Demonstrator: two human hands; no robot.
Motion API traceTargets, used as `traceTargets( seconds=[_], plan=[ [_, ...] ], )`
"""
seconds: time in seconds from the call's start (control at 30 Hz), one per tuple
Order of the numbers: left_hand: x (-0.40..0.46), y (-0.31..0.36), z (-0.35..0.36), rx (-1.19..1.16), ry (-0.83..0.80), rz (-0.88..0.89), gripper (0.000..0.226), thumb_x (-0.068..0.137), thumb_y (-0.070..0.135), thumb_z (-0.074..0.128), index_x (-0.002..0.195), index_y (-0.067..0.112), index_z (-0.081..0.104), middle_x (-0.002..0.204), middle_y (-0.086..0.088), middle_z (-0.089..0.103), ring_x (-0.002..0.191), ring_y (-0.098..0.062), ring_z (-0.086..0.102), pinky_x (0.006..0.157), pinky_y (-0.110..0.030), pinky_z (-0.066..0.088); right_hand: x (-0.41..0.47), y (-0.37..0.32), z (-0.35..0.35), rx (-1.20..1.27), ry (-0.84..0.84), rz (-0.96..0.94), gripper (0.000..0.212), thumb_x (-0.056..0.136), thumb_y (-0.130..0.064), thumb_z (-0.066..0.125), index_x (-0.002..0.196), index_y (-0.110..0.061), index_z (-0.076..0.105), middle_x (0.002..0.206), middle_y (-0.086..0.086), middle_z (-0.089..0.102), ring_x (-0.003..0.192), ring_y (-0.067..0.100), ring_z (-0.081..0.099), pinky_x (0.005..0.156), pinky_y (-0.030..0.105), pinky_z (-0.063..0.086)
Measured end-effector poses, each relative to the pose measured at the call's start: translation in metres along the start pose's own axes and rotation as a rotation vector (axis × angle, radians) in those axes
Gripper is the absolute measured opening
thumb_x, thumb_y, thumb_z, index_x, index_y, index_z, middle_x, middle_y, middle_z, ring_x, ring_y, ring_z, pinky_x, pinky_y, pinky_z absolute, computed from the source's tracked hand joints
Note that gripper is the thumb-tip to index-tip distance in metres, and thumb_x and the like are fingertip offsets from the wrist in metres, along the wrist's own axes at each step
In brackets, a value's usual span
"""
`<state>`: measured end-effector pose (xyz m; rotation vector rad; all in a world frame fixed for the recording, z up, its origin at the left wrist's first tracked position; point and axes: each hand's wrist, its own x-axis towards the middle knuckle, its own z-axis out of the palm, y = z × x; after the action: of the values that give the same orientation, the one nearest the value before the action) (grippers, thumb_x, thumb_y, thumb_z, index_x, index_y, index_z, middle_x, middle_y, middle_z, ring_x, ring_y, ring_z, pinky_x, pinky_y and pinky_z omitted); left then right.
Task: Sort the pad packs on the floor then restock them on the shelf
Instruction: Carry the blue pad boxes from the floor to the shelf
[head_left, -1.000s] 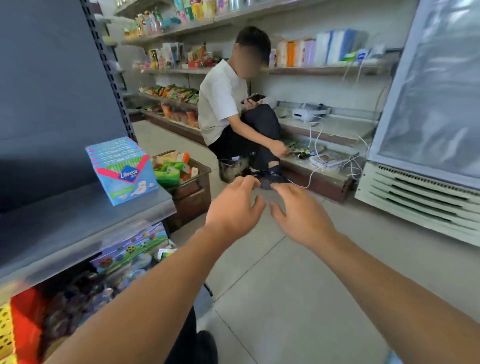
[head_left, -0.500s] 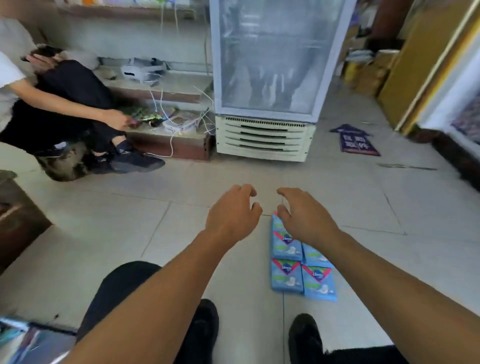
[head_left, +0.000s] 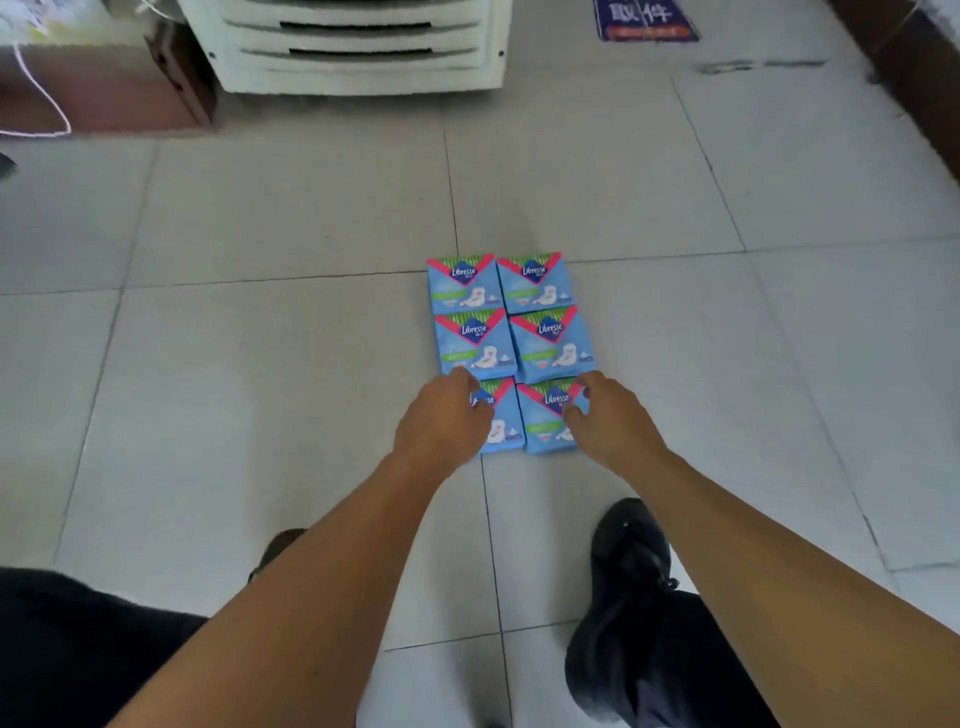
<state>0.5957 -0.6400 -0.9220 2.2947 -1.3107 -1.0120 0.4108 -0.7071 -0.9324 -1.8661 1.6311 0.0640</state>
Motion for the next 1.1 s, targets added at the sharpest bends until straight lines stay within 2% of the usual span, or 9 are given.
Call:
traceTargets(
  seconds=[0.2,0.37,0.5,0.57,0.7,0.83,0.97,1.03,1.1],
  plan=[
    [0.044,0.002,0.073,-0.029,-0.106,0.001,0.028,0.094,0.024,0.051,0.121,0.018,0.056,0.123,-0.001,0.059,0.108,-0.022,0.058,0.092,-0.034,0.047,0.057,0.06,0.055,0.195,-0.032,0.276,0.062,0.087,-0.031,0.067,0.137,-0.005,0.041,0.129,0.02,0.051,0.117,0.038,0.053,0.093,0.04,0.046],
    [0.061,-0.002,0.113,-0.051,-0.159,0.003,0.025,0.093,0.02,0.05,0.117,0.017,0.058,0.12,-0.002,0.061,0.107,-0.02,0.058,0.09,-0.037,0.049,0.085,0.078,0.09,0.246,0.036,0.358,0.089,0.078,-0.045,0.076,0.145,-0.008,0.028,0.136,0.018,0.042,0.124,0.039,0.043,0.099,0.045,0.04],
    [0.065,-0.006,0.125,-0.082,-0.184,0.001,0.024,0.092,0.017,0.052,0.115,0.014,0.059,0.116,-0.003,0.063,0.106,-0.019,0.059,0.09,-0.033,0.048,0.088,0.094,0.106,0.274,0.016,0.431,0.083,0.076,-0.037,0.079,0.138,-0.007,0.033,0.131,0.017,0.045,0.121,0.038,0.044,0.09,0.039,0.04],
    [0.065,-0.007,0.127,-0.092,-0.192,-0.009,0.023,0.093,0.017,0.051,0.114,0.014,0.059,0.115,-0.002,0.063,0.105,-0.019,0.059,0.091,-0.033,0.048,0.084,0.104,0.107,0.285,0.006,0.473,0.08,0.075,-0.039,0.08,0.135,-0.007,0.038,0.13,0.016,0.045,0.12,0.037,0.045,0.093,0.038,0.039],
    [0.063,-0.005,0.135,-0.116,-0.198,-0.03,0.024,0.092,0.016,0.052,0.115,0.013,0.059,0.114,-0.001,0.063,0.106,-0.018,0.058,0.092,-0.033,0.047,0.078,0.122,0.106,0.309,-0.046,0.557,0.081,0.072,-0.048,0.08,0.131,-0.008,0.044,0.128,0.016,0.047,0.119,0.034,0.047,0.102,0.043,0.041],
    [0.058,-0.001,0.148,-0.139,-0.23,-0.04,0.022,0.09,0.015,0.053,0.111,0.013,0.06,0.112,-0.002,0.065,0.106,-0.02,0.059,0.092,-0.035,0.047,0.076,0.136,0.106,0.355,-0.052,0.595,0.079,0.064,-0.052,0.083,0.121,-0.009,0.05,0.12,0.012,0.054,0.112,0.031,0.053,0.096,0.045,0.048],
    [0.055,0.0,0.156,-0.146,-0.25,-0.035,0.027,0.091,0.017,0.055,0.118,0.011,0.058,0.118,-0.008,0.062,0.111,-0.024,0.057,0.095,-0.038,0.047,0.075,0.139,0.111,0.467,-0.015,0.605,0.076,0.064,-0.042,0.084,0.119,-0.01,0.044,0.121,0.013,0.054,0.11,0.031,0.056,0.093,0.048,0.051],
    [0.058,0.0,0.16,-0.123,-0.257,-0.028,0.035,0.093,0.018,0.055,0.126,0.009,0.053,0.125,-0.01,0.058,0.118,-0.024,0.053,0.097,-0.034,0.044,0.076,0.139,0.113,0.473,-0.008,0.594,0.075,0.065,-0.04,0.084,0.121,-0.01,0.043,0.121,0.013,0.053,0.11,0.031,0.056,0.092,0.049,0.051],
    [0.06,0.0,0.164,-0.14,-0.27,-0.022,0.038,0.093,0.017,0.056,0.13,0.009,0.051,0.128,-0.009,0.056,0.121,-0.025,0.051,0.093,-0.03,0.041,0.078,0.139,0.115,0.454,-0.009,0.577,0.075,0.066,-0.04,0.082,0.124,-0.01,0.044,0.122,0.014,0.053,0.11,0.032,0.056,0.092,0.049,0.051]
  ],
)
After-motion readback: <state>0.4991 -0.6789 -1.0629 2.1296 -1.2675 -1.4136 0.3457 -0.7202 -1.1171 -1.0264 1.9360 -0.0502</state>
